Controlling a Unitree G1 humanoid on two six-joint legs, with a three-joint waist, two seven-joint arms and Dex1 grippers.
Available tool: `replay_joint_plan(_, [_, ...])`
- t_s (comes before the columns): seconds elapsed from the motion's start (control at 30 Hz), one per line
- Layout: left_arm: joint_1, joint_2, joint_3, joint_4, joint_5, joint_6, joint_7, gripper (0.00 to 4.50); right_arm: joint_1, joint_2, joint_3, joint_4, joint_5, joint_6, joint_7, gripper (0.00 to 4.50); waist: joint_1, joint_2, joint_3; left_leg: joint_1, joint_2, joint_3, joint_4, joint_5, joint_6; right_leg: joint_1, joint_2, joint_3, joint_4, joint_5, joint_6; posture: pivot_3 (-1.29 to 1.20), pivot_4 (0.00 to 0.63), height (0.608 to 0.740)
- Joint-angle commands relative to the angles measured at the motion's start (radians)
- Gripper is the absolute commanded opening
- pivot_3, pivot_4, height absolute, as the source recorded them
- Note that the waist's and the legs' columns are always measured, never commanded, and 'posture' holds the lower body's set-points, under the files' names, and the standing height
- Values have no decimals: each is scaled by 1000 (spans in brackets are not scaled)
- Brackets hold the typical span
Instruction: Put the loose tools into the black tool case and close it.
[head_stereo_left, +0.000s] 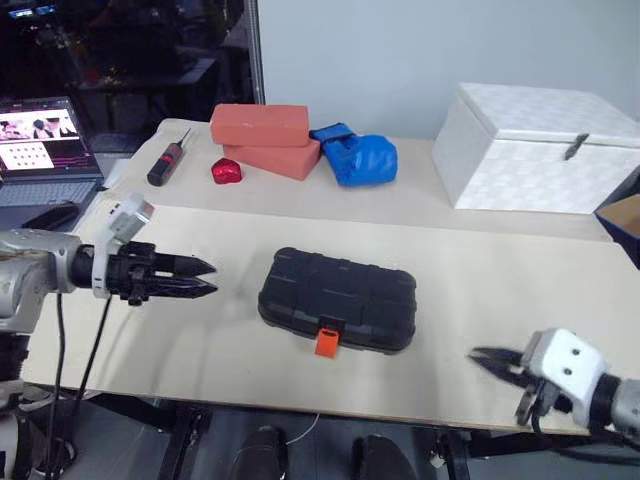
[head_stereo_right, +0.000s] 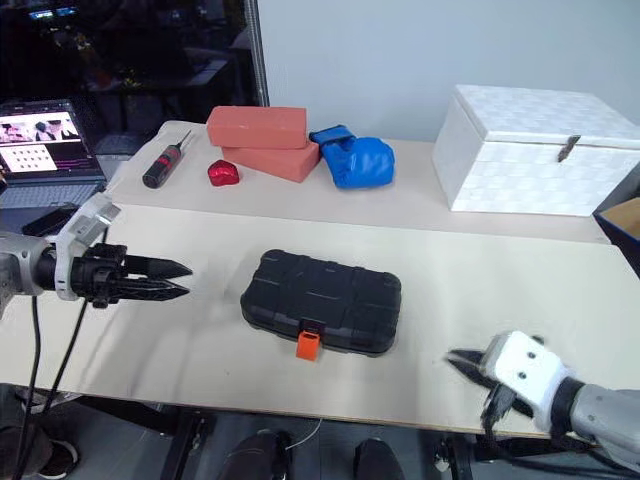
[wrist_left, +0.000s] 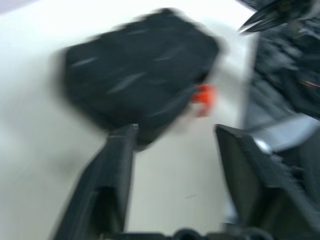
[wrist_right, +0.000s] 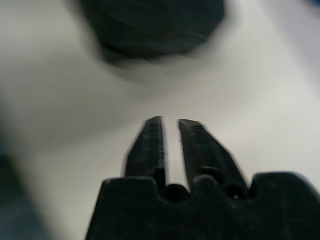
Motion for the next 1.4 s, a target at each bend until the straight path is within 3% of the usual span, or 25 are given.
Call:
replay_joint_plan(0.03, [13,-14,-6,-118,-34,2,21,905,-109,-30,191,-17,-13,96,-31,0,-7,0,0,0,0,0,-1,0,0,0,-2,-1,0,0,0,0,150,740])
replay_joint_plan(0.1, [18,-37,-21,-181,-38,-9,47,145,-242,11,358,64,-104,139,-104,0,-11,-2,0,1,-1,1,-2,0,0,-1,-4,-1,0,0,0,0,150,740])
replay_joint_plan(0.13, [21,-46,-26,-205,-39,-12,60,62,-304,52,410,107,-125,180,-153,0,-12,-3,0,1,-1,1,-2,0,0,-2,-4,-2,-1,1,-2,0,150,740])
replay_joint_plan(0.23, [26,-67,-29,-241,-41,-11,92,62,-445,139,489,224,-234,220,-291,0,-9,-4,0,0,-1,2,-1,0,0,-3,-5,-4,-2,4,-5,0,150,740])
replay_joint_plan(0.4, [36,-116,-17,-277,-46,9,198,62,-626,313,499,375,-295,321,-470,0,-7,-4,0,-2,-3,2,-1,1,0,-4,-3,-4,1,9,-9,0,150,740])
replay_joint_plan(0.6, [0,-242,-46,-256,33,-5,418,62,-930,468,535,799,-395,133,-586,0,-18,-4,1,-7,-3,1,1,6,8,-6,1,-3,1,12,-3,0,150,740])
replay_joint_plan(0.67, [-41,-296,-72,-234,62,-4,480,62,-939,446,537,820,-386,119,-534,0,-11,-4,1,-8,-3,2,1,7,8,-5,2,-4,2,12,-2,0,150,740])
replay_joint_plan(0.9, [-78,-394,-219,-113,223,-27,609,62,-755,325,467,557,-293,248,-394,0,15,-4,0,-11,-5,3,0,5,10,-4,2,-5,0,10,3,0,150,740])
replay_joint_plan(1.07, [-66,-397,-333,-39,319,-55,596,62,-710,390,452,401,-198,391,-403,0,3,-3,-1,-9,-4,1,-1,5,9,-3,3,-5,2,9,1,0,150,740])
replay_joint_plan(1.4, [-66,-415,-339,-12,352,-83,593,62,-809,493,542,518,-219,423,-473,0,-7,-2,-3,1,-3,0,-1,1,1,-1,1,-4,1,8,-6,0,150,740])
